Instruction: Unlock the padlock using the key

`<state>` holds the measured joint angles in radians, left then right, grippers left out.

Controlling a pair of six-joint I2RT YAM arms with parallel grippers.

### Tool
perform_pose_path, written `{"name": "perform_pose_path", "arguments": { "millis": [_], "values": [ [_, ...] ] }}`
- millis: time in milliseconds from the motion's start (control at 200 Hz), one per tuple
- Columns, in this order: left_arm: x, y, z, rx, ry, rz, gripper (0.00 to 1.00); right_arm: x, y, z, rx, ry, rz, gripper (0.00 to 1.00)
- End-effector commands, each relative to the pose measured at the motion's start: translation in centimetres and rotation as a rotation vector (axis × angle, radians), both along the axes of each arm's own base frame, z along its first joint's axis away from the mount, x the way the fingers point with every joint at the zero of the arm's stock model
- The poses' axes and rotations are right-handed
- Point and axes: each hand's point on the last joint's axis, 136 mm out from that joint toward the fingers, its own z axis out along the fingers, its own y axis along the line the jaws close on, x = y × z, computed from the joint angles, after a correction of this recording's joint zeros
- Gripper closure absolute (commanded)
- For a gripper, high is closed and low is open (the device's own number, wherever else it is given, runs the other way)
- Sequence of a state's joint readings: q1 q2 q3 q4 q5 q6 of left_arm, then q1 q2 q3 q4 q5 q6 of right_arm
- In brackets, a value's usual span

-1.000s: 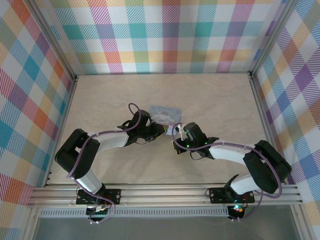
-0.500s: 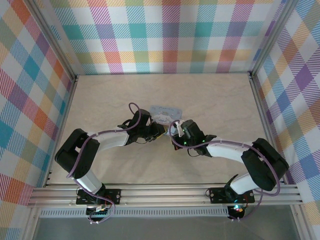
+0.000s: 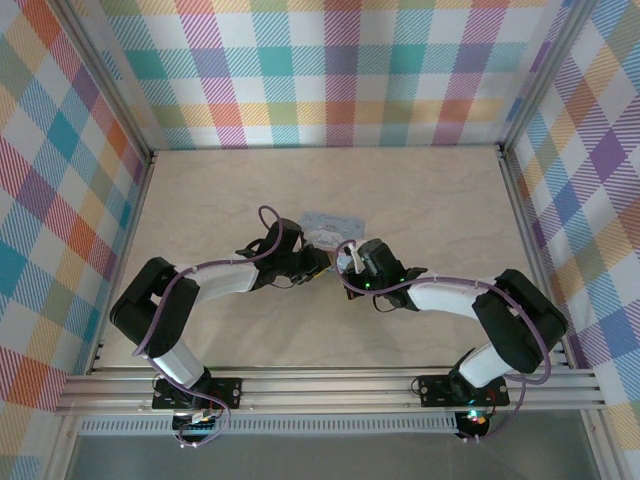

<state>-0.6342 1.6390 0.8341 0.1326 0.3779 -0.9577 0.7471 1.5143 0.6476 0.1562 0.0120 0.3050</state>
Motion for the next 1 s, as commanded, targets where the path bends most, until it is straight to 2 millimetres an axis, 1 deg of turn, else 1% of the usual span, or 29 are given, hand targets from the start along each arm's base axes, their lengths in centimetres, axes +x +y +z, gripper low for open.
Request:
{"name": "perform_pose_path", "arguments": {
  "millis": [0, 330, 630, 720, 1000],
  "values": [
    [0.0, -1.4, 1.6, -0.048, -0.012, -0.029, 0.87, 0.5, 0.9, 0.9, 0.017, -0.029, 0.013, 0.98],
    [-0.1, -1.5, 1.5, -0.046, -0.010, -0.032, 0.87, 0.5, 1.6, 1.5, 0.047, -0.052, 0.040, 0.97],
    [-0.1, -1.6, 1.5, -0.045, -0.008, -0.034, 0.87, 0.7, 2.0, 1.8, 0.056, -0.063, 0.045, 0.98],
    [-0.2, -1.6, 1.5, -0.044, -0.007, -0.035, 0.87, 0.7, 1.9, 1.6, 0.049, -0.060, 0.042, 0.98],
    [-0.3, -1.7, 1.5, -0.042, -0.003, -0.036, 0.87, 1.2, 2.1, 2.0, 0.054, -0.082, 0.036, 0.98]
  ]
}}
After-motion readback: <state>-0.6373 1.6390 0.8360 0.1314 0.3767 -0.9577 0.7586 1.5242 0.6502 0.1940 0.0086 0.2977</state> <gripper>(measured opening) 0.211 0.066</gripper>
